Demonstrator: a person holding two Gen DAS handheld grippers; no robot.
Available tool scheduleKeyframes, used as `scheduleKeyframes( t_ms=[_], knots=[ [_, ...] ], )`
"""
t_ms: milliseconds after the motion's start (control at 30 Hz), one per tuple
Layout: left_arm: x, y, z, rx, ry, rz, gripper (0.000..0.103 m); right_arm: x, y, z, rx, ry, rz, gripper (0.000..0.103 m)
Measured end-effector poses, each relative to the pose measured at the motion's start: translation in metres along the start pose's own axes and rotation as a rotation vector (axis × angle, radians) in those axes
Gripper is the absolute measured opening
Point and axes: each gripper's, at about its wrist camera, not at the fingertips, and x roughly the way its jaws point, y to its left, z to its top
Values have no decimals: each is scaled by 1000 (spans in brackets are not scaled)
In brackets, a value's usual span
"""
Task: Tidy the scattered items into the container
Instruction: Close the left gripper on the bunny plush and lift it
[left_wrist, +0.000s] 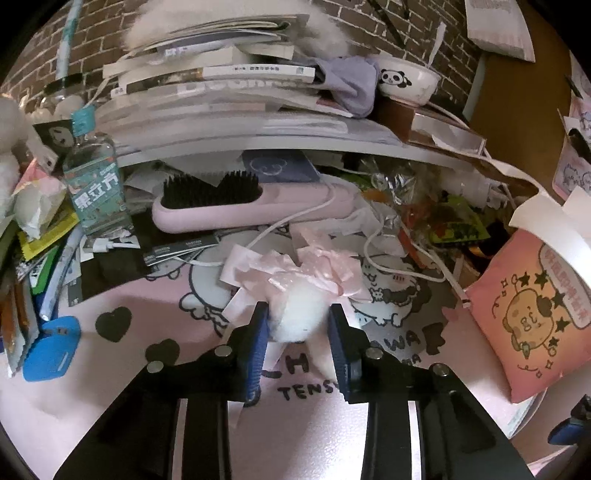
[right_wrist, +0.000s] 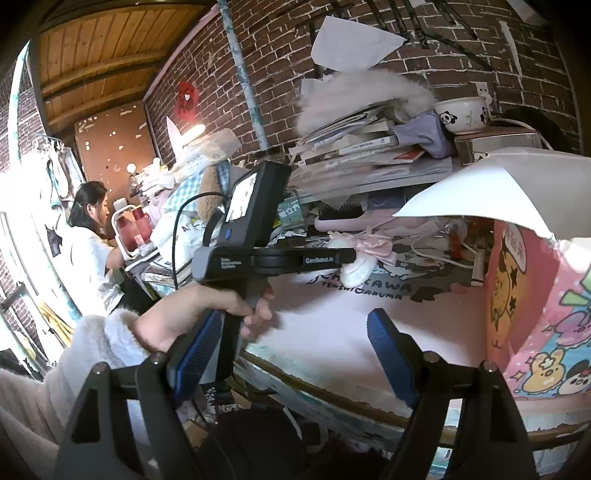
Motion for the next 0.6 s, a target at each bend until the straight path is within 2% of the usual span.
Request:
scheduleKeyframes(
  t_ms=[233,600],
  knots=[
    [-6,1,-2,-2,-14,-1,22,0,0,0,1,-2,-2,80],
    [-36,-10,12,23,-93,-9,18,0,-1,1,9,0,5,80]
  ],
)
